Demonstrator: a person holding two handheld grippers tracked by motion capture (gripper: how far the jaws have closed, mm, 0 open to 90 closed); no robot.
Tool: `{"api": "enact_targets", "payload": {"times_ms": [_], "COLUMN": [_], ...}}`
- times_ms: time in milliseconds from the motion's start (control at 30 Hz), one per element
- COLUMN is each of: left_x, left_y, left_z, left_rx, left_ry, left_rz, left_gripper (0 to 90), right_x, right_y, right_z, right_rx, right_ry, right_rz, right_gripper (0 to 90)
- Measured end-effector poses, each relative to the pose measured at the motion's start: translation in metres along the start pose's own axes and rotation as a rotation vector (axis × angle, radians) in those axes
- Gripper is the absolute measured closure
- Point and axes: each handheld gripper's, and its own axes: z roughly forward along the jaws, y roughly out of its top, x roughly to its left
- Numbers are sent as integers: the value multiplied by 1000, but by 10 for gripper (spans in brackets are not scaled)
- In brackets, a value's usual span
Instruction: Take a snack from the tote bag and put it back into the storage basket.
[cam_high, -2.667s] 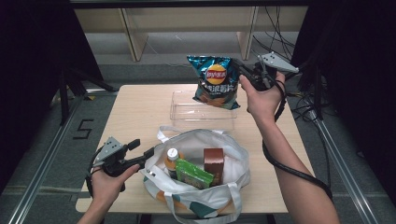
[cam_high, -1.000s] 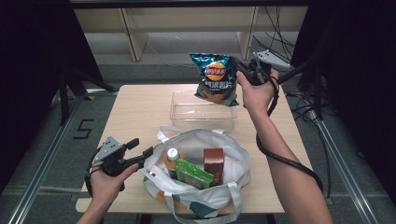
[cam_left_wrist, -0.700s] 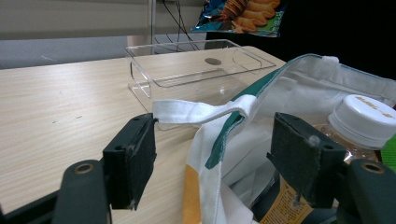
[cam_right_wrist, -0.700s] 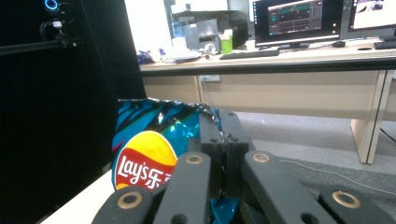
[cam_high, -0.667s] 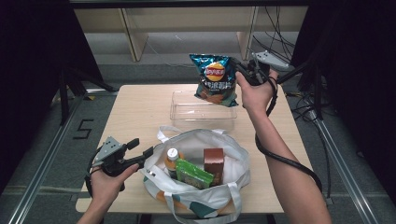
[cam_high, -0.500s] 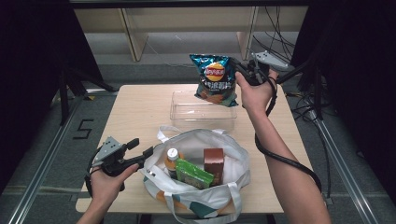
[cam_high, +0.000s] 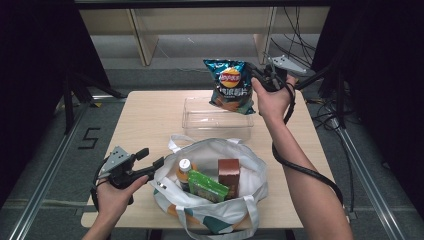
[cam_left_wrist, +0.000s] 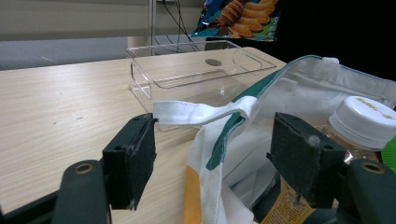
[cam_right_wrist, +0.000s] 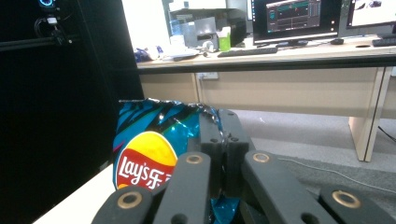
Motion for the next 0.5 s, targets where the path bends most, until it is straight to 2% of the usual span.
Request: {"api": "enact_targets", "payload": {"times_ms": [33, 167, 233, 333, 367, 467, 500], "left_x": [0, -1, -1, -1, -1, -2, -1], "left_y": [0, 0, 0, 0, 0, -1, -1], "left_z": [0, 1, 1, 0, -1, 1, 1], "left_rx": [0, 0, -1, -7, -4, -1, -2], "left_ry": [-1, 0, -1, -3, 1, -2, -8], "left_rz": [0, -2, -4, 1, 0, -4, 0], "left_gripper": [305, 305, 306, 305, 306, 306, 306], "right_x": [1, 0, 1, 0, -2, 0, -3], "right_y": [0, 0, 0, 1, 1, 2, 2], "right_z": [1, 3, 6, 6, 8, 10, 10], "right_rx": [-3, -5, -15, 2, -12, -4, 4], "right_ry": [4, 7, -10, -3, 1, -10, -1], "right_rz": [12, 2, 20, 23, -1, 26, 4], "right_gripper": [900, 900, 900, 900, 900, 900, 900]}}
